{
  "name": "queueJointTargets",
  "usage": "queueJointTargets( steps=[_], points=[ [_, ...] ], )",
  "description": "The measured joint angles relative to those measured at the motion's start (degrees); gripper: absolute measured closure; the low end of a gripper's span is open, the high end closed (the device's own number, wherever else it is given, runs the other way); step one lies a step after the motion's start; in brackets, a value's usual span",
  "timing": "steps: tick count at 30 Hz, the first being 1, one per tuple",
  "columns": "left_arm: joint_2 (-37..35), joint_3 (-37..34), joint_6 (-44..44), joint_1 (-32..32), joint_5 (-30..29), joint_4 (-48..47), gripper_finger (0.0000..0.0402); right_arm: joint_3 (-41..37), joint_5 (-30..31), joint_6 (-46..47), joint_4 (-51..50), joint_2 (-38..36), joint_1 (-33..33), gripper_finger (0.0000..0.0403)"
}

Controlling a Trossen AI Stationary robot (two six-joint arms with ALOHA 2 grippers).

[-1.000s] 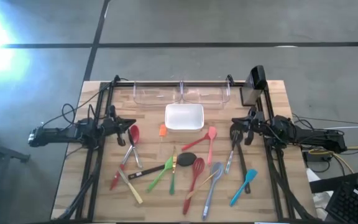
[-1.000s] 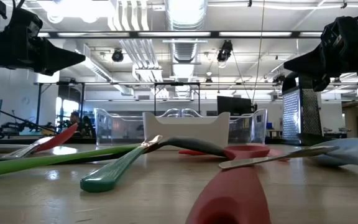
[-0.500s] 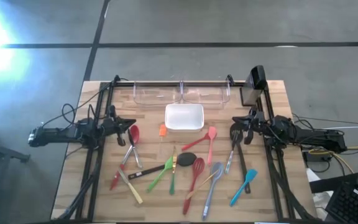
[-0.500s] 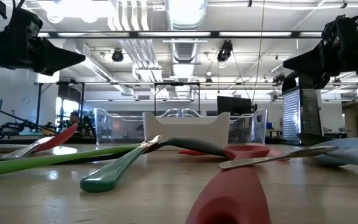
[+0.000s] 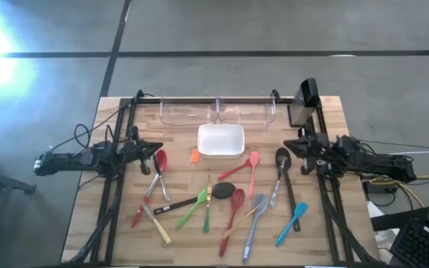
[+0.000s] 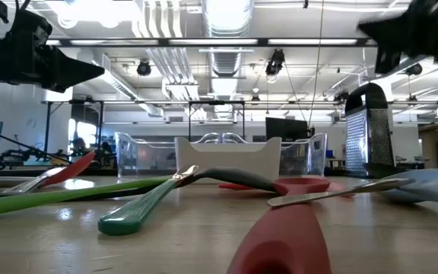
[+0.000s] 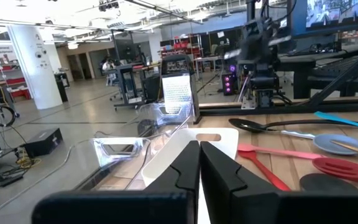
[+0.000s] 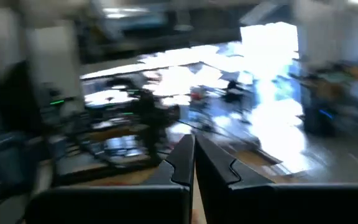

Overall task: Pick & Place Kitchen Items
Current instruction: Put the blue table knife into the white bin

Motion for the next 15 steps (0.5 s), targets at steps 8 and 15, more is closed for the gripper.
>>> queueJointTargets(
  steps=[8, 15],
  points=[
    [0.0, 0.0, 0.0, 0.0, 0.0, 0.0, 0.0384, 23.4, -3.0, -7.1, -23.1, 16.0, 3.1, 0.0394],
    [0.0, 0.0, 0.0, 0.0, 0.0, 0.0, 0.0383, 38.3, -1.6, -1.6, -46.5, 37.5, 5.9, 0.0394]
  ],
)
